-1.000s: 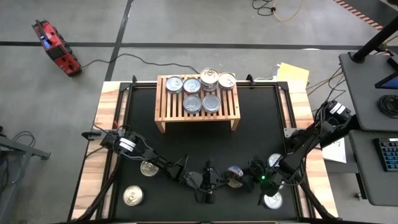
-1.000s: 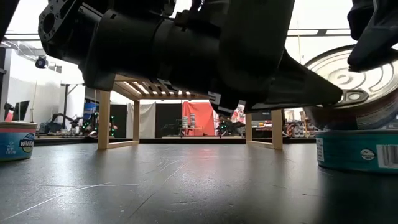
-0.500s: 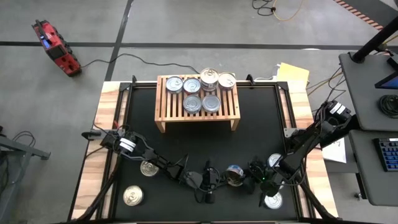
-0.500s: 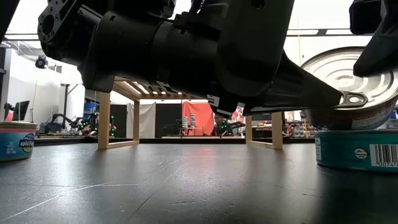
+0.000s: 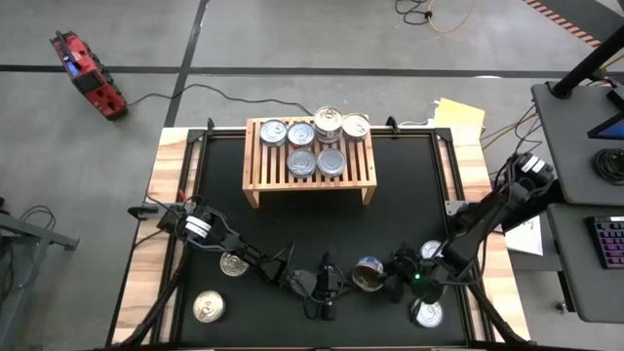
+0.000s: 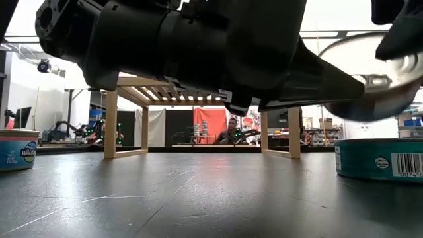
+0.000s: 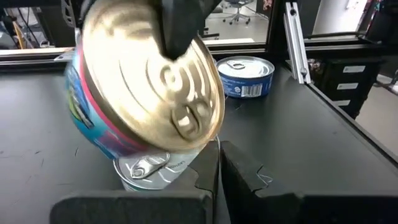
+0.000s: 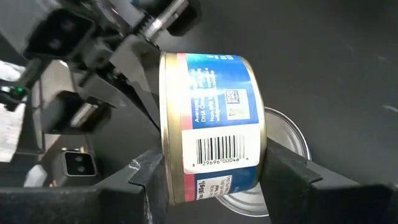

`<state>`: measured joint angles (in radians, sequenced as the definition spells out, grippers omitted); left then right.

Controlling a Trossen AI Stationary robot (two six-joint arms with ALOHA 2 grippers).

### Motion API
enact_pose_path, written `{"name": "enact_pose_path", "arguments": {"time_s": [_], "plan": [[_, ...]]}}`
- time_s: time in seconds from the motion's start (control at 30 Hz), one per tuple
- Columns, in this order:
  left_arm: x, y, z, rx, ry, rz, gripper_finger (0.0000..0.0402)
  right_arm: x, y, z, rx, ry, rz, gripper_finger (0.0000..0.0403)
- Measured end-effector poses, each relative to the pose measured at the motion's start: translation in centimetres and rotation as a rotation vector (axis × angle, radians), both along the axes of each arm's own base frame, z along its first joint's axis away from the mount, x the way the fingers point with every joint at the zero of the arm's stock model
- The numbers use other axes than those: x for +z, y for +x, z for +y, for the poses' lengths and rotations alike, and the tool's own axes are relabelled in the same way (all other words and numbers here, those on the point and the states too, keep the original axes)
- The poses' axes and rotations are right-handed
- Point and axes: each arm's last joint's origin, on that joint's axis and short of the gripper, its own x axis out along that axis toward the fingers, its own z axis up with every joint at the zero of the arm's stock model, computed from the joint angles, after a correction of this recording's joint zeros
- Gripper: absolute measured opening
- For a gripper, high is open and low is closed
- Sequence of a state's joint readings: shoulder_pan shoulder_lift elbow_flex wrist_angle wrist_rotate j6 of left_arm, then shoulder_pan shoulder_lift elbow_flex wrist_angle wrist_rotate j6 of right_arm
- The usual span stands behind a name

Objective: Stack canned seafood by type on shelf
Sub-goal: Stack the blue and pink tuna can on top of the blue and pink tuna can

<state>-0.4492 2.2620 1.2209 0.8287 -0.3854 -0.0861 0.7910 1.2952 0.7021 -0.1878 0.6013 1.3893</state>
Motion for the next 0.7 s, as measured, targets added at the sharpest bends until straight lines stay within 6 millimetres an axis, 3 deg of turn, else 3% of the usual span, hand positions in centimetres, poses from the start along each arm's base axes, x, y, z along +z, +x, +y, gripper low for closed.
{"name": "enact_pose_path", "arguments": {"time_s": [0.17, 0.43, 0.7], "plan": [[1.0, 0.0, -0.1, -0.013, 0.059, -0.026, 0.0001, 1.0, -0.1, -0.9, -0.018, 0.004, -0.014, 0.0187], [4.7, -0.8, -0.2, -0.026, 0.211, -0.108, 0.0001, 3.9, -0.3, -3.5, -0.037, -0.003, -0.091, 0.0187], [8.1, -4.9, 0.0, -0.066, 0.252, -0.17, 0.0001, 7.7, -0.9, -7.7, -0.08, -0.054, -0.228, 0.0187]]}}
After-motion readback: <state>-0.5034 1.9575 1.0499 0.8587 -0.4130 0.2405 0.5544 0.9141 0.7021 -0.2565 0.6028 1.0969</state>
